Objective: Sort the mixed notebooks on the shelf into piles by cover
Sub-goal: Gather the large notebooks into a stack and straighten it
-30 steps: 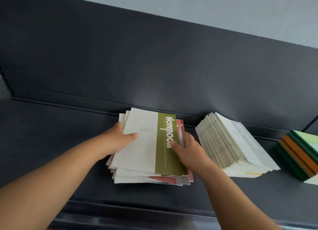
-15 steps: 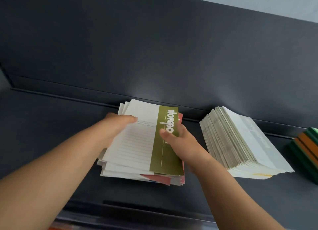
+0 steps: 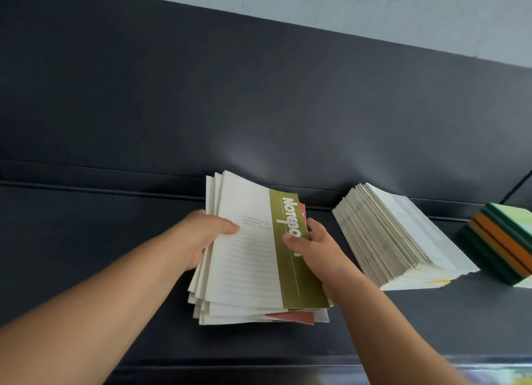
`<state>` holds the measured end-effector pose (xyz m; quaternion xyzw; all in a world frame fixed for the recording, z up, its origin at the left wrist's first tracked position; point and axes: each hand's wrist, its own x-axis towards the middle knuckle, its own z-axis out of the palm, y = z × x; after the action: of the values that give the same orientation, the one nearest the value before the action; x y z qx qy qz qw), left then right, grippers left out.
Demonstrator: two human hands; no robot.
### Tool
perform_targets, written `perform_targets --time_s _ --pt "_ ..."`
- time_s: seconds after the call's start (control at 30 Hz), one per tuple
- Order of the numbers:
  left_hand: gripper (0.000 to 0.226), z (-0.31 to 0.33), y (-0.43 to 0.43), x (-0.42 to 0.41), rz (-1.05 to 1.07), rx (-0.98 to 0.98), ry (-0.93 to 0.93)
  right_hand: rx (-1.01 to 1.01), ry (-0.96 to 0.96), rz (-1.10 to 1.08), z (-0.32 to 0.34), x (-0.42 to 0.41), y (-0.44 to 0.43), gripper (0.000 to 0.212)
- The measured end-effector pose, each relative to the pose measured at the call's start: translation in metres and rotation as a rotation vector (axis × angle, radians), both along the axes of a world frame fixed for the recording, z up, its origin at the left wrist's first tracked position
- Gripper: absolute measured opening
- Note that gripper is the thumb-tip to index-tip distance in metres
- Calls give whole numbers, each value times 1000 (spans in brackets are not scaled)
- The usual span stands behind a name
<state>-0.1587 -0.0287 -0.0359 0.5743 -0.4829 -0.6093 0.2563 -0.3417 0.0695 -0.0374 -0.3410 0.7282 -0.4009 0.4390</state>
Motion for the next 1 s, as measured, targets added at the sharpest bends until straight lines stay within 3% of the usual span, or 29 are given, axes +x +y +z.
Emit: perform_targets --time_s 0.17,0.3,0.37,0.4,0.47,0.57,0.73,0.93,1.0 --pt "32 -4 18 7 30 -145 61 -29 21 -41 -4 6 6 64" --pt "32 1 32 11 71 -250 212 -92 -38 -104 -8 2 6 83" --pt "36 7 37 13 57 -348 264 -131 -192 -182 -10 -5 3 89" --pt "39 10 38 14 47 -405 288 -147 -301 -199 -9 -9 1 88" --pt "45 16 40 15 17 -532 326 -189 -439 -149 -3 -11 -1 64" --pt "48 21 37 18 -1 -723 306 -334 -409 -88 7 -7 -4 34" --pt "52 25 23 22 -26 -868 242 -575 -240 -51 15 -7 -7 40" --pt "66 21 15 21 -160 -763 278 -613 -157 10 14 -8 -10 43" --pt "79 26 13 19 -205 -729 311 -622 -181 31 15 -7 -11 58"
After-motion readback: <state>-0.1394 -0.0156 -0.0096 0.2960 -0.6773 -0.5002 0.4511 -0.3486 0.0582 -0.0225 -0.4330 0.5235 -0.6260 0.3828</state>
